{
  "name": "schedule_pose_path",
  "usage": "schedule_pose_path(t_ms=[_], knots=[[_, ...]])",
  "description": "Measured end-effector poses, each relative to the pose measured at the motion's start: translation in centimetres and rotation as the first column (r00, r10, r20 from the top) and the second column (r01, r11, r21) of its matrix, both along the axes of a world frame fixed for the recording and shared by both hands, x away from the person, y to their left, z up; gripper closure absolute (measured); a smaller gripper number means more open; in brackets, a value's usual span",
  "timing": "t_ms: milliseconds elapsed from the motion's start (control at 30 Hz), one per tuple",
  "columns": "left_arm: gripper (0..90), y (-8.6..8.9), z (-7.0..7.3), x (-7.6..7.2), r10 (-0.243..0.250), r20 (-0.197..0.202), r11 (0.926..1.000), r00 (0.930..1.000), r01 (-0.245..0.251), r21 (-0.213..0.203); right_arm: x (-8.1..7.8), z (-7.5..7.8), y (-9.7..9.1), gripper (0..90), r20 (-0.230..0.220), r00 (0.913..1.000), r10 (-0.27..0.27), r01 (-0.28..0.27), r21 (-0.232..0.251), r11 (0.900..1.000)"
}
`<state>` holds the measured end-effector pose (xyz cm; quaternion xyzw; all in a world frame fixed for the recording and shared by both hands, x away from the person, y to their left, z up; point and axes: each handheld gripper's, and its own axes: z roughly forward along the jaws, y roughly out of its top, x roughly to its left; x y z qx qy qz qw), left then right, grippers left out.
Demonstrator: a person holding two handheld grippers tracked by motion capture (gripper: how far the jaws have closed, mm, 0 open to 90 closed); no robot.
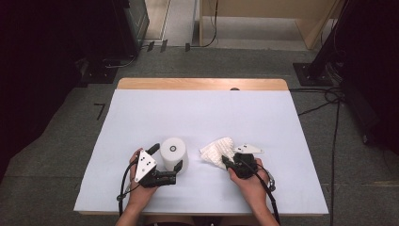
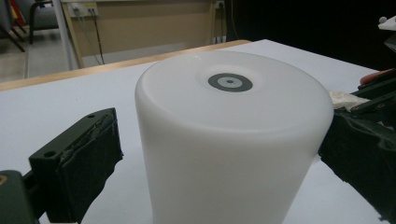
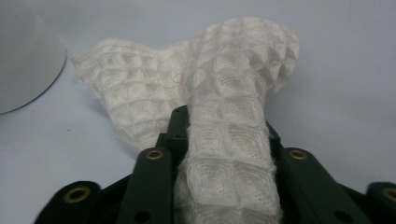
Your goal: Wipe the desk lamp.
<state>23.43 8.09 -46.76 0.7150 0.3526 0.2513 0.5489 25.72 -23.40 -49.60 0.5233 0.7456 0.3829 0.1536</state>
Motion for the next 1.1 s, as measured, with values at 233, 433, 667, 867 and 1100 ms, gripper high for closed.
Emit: schedule_pose_path(t_ms=[233,433,667,867,1100], knots=[[0.8,0.1,0.0,0.1,-0.025,-0.025,0.9995,0.9994,0.025,-0.022,-0.6,1.1,0.6,76.0,0.041,0.9982,0.043,-0.046,0.074,0.9962],[4.2,-0.5,-0.3,0.6,-0.030,-0.050,0.9995,0.9983,0.030,-0.001,-1.3,2.5,1.6,76.0,0.138,0.9891,0.052,-0.068,0.115,0.9910],[6.5,-1.5,-0.7,1.3,0.001,-0.076,0.9985,0.9971,0.004,0.054,-1.8,2.2,3.9,75.8,0.174,0.9779,0.116,-0.131,0.077,0.9884],[8.8,-2.5,-0.1,1.1,0.036,-0.064,0.9958,0.9973,-0.031,0.086,-1.8,2.3,5.8,75.7,0.193,0.9595,0.205,-0.225,0.087,0.9705],[8.8,-3.1,0.7,1.0,-0.042,-0.091,0.9979,0.9950,0.046,0.046,-1.9,3.3,6.3,75.7,0.235,0.9487,0.212,-0.246,0.127,0.9609]])
